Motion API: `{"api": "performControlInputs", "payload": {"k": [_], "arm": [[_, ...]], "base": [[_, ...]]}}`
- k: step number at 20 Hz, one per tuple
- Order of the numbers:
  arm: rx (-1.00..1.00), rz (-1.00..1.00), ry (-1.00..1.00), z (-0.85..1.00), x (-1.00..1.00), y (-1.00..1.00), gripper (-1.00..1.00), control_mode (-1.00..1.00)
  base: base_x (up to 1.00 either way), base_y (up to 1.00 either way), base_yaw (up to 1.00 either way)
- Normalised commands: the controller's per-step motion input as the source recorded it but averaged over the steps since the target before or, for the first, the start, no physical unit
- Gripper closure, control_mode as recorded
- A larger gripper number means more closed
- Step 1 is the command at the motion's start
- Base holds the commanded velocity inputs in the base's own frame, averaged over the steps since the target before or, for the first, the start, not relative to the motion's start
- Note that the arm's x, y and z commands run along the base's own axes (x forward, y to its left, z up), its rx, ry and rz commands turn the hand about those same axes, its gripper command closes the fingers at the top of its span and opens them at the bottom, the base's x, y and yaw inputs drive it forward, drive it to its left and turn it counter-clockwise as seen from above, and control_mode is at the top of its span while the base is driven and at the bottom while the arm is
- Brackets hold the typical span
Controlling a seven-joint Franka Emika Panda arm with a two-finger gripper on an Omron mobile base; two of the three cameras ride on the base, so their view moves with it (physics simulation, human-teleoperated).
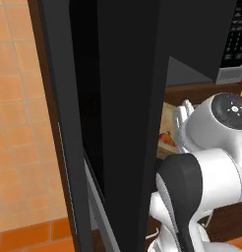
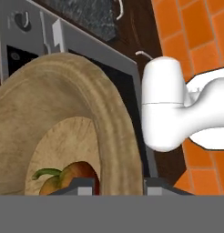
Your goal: Pick the bell pepper from the sink and place it in the bowl. Then pick the bowl and place it in the microwave. Then close the microwave door and press the start button.
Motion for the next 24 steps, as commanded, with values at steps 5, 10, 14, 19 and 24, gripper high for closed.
{"api": "performControlInputs", "payload": {"k": [5, 10, 14, 19, 24], "arm": [[-0.02, 0.14, 0.0, 0.93, -0.02, -0.09, 1.0, -1.0], [-0.15, 0.13, -0.06, 0.36, 0.35, -0.22, 1.0, -1.0], [-0.23, 0.07, -0.16, 0.0, 0.54, -0.24, 1.0, -1.0], [-0.21, 0.08, -0.22, 0.01, 0.65, -0.2, 1.0, -1.0], [-0.11, 0.15, -0.21, 0.04, 0.8, -0.09, 1.0, -1.0]], "base": [[0.0, 0.0, 0.0], [0.0, 0.0, 0.0], [0.0, 0.0, 0.0], [0.0, 0.0, 0.0], [0.0, 0.0, 0.0]]}}
